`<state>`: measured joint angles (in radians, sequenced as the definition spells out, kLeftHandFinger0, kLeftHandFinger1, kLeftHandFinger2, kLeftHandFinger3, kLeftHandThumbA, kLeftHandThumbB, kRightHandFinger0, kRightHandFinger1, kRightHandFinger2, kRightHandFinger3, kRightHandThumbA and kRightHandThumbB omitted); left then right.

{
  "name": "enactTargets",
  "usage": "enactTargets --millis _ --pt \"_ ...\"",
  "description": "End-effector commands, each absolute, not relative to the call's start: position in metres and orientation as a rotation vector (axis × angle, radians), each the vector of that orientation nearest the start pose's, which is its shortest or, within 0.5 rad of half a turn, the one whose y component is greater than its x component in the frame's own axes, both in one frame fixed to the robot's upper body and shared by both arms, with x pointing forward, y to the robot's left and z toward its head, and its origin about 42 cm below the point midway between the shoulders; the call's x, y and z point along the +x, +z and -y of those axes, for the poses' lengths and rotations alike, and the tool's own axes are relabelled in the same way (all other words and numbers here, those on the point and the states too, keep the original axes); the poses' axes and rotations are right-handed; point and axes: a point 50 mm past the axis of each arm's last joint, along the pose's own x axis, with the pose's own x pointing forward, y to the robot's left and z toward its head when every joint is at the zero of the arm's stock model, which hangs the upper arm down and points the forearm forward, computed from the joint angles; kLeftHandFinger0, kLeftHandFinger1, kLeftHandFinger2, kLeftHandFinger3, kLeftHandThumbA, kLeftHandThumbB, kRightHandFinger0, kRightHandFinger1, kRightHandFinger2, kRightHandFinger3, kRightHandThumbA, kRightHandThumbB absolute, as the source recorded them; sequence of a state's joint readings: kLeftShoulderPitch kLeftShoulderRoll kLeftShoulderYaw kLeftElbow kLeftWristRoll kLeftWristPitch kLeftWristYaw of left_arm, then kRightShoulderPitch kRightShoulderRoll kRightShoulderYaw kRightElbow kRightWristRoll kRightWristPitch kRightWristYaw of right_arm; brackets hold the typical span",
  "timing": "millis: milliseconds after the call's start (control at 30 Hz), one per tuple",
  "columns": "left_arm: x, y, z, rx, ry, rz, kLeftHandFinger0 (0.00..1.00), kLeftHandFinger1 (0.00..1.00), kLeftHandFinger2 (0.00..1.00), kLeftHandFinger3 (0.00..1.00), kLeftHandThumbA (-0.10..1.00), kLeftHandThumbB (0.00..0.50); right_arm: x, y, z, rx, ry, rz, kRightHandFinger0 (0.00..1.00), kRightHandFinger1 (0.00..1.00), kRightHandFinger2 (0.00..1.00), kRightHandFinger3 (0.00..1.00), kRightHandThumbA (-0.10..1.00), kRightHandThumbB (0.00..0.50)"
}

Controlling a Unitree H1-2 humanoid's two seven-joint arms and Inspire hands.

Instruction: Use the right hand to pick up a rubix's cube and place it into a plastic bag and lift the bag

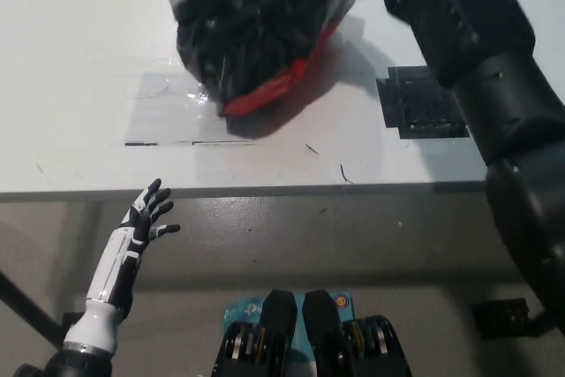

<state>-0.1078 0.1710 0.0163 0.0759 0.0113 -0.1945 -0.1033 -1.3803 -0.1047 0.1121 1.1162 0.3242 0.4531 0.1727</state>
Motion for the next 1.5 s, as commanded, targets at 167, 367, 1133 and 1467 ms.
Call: enactTargets --millis 167,367,1133,1467 --pt "0.326 0.141 -0.262 0.213 -0.139 0.281 0.76 0.87 1.00 1.00 0.98 0.147 0.593 0.387 0.141 -0.255 0.455 -0.166 1.00 1.00 1.00 1.00 0.71 0.450" --pt "0.326 0.141 -0.261 0.207 -0.141 0.277 0.76 0.86 1.00 1.00 0.98 0.151 0.593 0.394 0.157 -0.604 0.439 -0.149 1.00 1.00 1.00 1.00 0.77 0.456" --pt "0.325 0.140 -0.264 0.203 -0.145 0.263 0.76 0.82 1.00 1.00 0.99 0.149 0.512 0.542 0.162 -1.334 0.631 0.014 0.68 0.94 1.00 1.00 0.68 0.461" --pt "0.333 0.148 -0.265 0.204 -0.147 0.287 0.76 0.81 1.00 1.00 0.98 0.142 0.463 0.563 0.193 -1.294 0.522 0.290 0.96 1.00 1.00 1.00 0.81 0.389"
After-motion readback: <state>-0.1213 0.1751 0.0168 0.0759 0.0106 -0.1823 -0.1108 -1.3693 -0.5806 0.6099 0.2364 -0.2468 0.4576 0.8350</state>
